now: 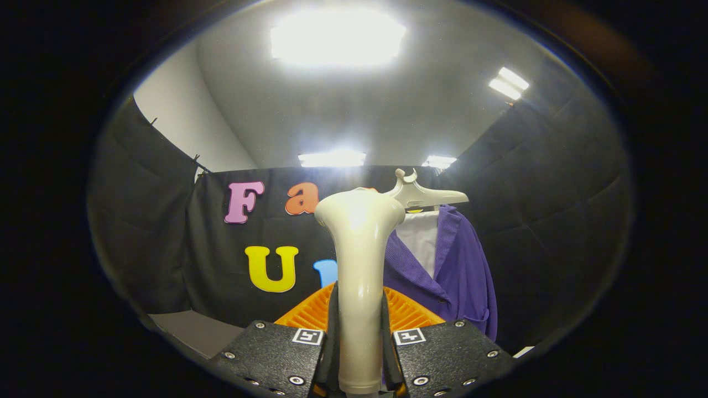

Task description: Iron the clothes twice with a garment steamer, once on the left side and once on the right side.

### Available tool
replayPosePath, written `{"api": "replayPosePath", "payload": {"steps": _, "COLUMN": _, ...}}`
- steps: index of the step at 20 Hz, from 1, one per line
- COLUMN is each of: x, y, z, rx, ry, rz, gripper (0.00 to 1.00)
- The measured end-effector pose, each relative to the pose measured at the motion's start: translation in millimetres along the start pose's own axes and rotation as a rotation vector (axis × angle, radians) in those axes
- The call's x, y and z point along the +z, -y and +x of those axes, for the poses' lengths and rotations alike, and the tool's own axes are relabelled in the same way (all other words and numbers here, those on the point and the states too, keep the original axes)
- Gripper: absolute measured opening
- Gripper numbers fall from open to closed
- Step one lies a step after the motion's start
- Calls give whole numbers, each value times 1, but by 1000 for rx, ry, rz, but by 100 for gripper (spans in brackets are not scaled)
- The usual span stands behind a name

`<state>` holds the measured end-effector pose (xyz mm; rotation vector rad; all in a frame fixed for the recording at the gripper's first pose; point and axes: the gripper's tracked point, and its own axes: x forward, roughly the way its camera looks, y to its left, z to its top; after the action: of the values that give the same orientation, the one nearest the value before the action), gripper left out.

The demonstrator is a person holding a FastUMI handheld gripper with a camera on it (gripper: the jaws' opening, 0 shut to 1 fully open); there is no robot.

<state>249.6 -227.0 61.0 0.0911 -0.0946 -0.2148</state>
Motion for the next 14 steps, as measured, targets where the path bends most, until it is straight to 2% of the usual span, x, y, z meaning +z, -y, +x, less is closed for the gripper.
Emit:
{"api": "replayPosePath", "payload": {"steps": 7, "x": -32, "y": 25, "z": 61, "rx": -46, "ry": -36, "rz": -1, "gripper": 31}}
{"api": "replayPosePath", "payload": {"steps": 14, "x": -85, "y": 47, "z": 89, "rx": -78, "ry": -110, "rz": 8, "gripper": 32}}
